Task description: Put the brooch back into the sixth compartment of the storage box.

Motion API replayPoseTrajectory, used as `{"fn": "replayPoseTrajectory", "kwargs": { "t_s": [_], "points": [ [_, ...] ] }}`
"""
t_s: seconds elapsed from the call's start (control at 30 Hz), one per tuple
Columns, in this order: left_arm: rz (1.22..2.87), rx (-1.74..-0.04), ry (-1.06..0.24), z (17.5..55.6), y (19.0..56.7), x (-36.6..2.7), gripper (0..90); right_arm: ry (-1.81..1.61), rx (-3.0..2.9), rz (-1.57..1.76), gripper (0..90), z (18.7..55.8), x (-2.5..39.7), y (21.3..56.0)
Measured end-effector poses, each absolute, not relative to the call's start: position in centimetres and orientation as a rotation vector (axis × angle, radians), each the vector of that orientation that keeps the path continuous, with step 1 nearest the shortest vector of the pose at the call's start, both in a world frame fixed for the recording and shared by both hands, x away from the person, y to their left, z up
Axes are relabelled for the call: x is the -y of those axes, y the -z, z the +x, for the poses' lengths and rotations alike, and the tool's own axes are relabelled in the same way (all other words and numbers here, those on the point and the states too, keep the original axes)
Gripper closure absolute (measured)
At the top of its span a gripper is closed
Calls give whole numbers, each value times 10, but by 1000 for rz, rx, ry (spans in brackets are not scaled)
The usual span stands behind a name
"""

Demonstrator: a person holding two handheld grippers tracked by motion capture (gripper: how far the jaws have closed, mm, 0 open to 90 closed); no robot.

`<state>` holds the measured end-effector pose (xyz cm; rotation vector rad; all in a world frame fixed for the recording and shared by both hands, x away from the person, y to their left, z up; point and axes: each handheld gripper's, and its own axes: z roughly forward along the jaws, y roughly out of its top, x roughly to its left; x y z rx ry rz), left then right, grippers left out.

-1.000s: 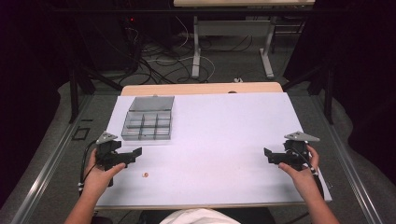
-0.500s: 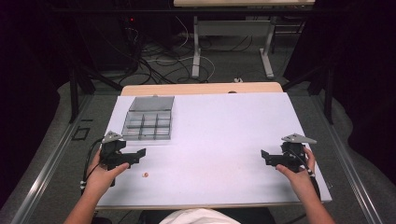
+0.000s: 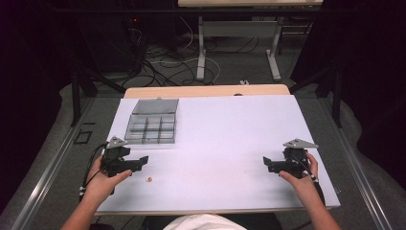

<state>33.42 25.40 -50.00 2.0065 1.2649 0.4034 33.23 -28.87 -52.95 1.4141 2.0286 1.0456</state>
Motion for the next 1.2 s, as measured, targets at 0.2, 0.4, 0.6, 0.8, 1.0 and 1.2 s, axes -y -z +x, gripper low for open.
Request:
{"fn": "replayPoseTrajectory", "kwargs": {
  "t_s": [0.2, 0.4, 0.6, 0.8, 1.0, 1.2],
  "points": [
    [2071, -1264, -379, 331, 499, -252, 221, -1040, -2035, 1415, 0, 333, 288, 531],
    [2127, -1247, -372, 329, 499, -249, 263, -1034, -2036, 1425, 0, 334, 289, 532],
    [2172, -1245, -358, 327, 500, -246, 309, -1029, -2048, 1429, 0, 335, 290, 533],
    [2195, -1241, -348, 325, 501, -241, 359, -1026, -2047, 1434, 0, 335, 290, 534],
    [2237, -1266, -279, 325, 503, -238, 401, -1023, -2055, 1432, 0, 336, 290, 535],
    [2225, -1305, -232, 324, 507, -238, 440, -1022, -2054, 1431, 0, 336, 291, 535]
  ]
}}
